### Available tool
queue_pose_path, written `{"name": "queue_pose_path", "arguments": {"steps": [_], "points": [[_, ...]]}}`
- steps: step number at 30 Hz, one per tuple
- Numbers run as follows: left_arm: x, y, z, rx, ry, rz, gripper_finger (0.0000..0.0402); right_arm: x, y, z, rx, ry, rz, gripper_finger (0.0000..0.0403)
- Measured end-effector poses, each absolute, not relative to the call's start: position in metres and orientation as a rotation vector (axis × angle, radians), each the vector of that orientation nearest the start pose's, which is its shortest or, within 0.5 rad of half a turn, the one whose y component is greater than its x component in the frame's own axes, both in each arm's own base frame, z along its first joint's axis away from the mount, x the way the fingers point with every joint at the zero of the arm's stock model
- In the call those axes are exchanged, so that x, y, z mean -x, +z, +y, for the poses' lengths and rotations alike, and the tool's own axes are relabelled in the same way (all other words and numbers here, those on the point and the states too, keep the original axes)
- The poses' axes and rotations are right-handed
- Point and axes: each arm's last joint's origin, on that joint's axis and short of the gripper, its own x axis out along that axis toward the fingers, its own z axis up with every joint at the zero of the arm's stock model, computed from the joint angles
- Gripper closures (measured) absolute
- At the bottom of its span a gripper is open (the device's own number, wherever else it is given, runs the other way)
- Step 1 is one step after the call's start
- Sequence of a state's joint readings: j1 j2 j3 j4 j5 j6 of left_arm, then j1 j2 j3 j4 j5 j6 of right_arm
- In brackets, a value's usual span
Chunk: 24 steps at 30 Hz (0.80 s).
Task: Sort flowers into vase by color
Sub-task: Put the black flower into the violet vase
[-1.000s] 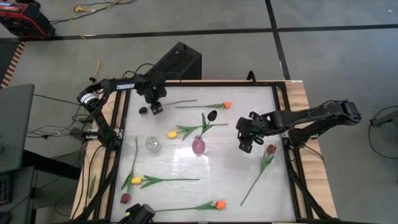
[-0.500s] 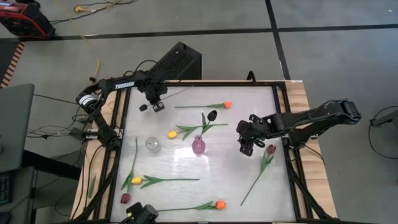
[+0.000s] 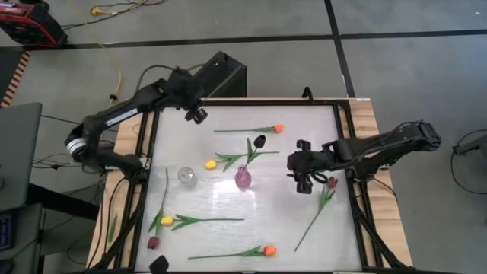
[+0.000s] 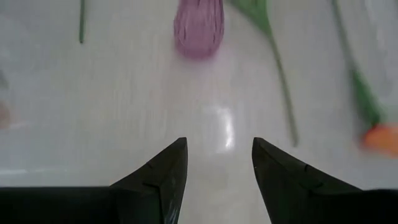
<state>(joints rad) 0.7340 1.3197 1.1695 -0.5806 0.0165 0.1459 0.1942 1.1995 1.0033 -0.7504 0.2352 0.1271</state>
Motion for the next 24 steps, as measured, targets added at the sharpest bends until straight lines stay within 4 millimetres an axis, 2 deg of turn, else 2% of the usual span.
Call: {"name": "queue_pose_path", "arguments": {"steps": [4, 7, 12, 20, 24], "points": [[-0.203, 0.349, 0.168, 0.200, 0.525, 0.491, 0.0401, -0.234, 0.311, 0.036, 0.392, -0.097, 0.834, 0.0198], [-0.204, 0.369, 0.156, 0.255, 0.389, 0.321, 0.0401, -0.234, 0.328, 0.035, 0.765, -0.128, 0.823, 0.0198], [-0.209, 0.390, 0.144, 0.338, 0.248, 0.129, 0.0401, -0.240, 0.350, 0.021, 1.418, -0.290, 0.925, 0.0198], [-0.224, 0.399, 0.139, 0.488, 0.093, 0.009, 0.0401, -0.256, 0.394, -0.015, 1.882, -0.501, 0.953, 0.0198], [-0.238, 0.397, 0.142, 0.569, 0.028, -0.025, 0.0401, -0.257, 0.418, -0.027, 2.017, -0.624, 0.793, 0.0198]]}}
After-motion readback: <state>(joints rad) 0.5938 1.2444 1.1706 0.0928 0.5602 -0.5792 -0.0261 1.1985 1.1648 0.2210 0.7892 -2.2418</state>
